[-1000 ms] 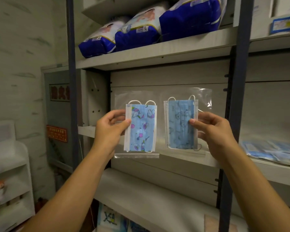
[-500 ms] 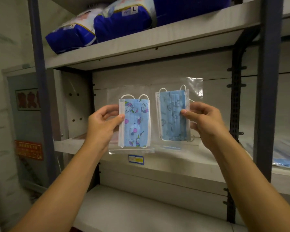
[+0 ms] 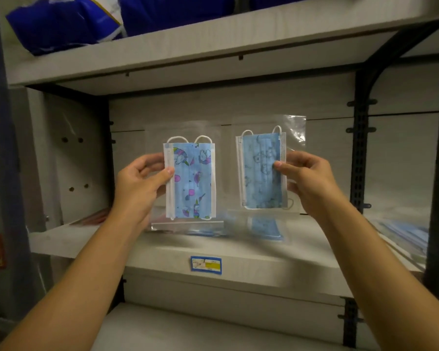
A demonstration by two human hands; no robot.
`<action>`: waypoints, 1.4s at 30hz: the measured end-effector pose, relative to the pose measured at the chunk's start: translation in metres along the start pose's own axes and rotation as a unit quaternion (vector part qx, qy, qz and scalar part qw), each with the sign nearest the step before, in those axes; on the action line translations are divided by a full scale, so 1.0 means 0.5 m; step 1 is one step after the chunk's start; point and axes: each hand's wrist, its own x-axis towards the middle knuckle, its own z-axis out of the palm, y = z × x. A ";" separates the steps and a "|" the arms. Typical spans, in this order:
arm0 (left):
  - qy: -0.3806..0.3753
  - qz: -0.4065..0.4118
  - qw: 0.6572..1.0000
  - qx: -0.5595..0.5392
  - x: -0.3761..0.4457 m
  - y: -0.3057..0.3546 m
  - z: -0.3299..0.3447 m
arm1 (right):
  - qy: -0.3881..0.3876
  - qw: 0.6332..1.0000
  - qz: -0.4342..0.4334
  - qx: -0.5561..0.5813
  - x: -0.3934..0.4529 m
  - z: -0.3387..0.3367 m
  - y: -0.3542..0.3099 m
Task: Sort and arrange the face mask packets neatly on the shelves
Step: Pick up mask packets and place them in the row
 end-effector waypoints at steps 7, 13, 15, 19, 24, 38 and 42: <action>-0.039 -0.014 0.999 -0.022 0.070 -0.070 -0.022 | 0.041 0.988 0.138 -0.063 0.086 0.004 0.117; -0.052 -0.023 0.998 -0.032 0.095 -0.097 -0.033 | 0.028 0.951 0.224 -0.211 0.115 -0.004 0.198; -0.054 -0.025 0.998 -0.033 0.098 -0.101 -0.037 | 0.024 0.927 0.239 -0.290 0.119 0.000 0.209; -0.056 -0.028 0.998 -0.033 0.094 -0.108 -0.039 | 0.005 0.837 0.231 -0.496 0.109 0.006 0.210; -0.055 -0.030 0.998 -0.021 0.085 -0.113 -0.038 | 0.007 0.750 0.176 -0.637 0.091 0.012 0.210; 0.021 0.011 0.999 0.037 0.114 -0.037 -0.116 | -0.080 0.807 -0.199 -0.550 0.074 0.188 0.137; 0.046 0.021 0.998 0.049 0.127 -0.016 -0.175 | -0.113 0.805 -0.237 -0.531 0.060 0.266 0.128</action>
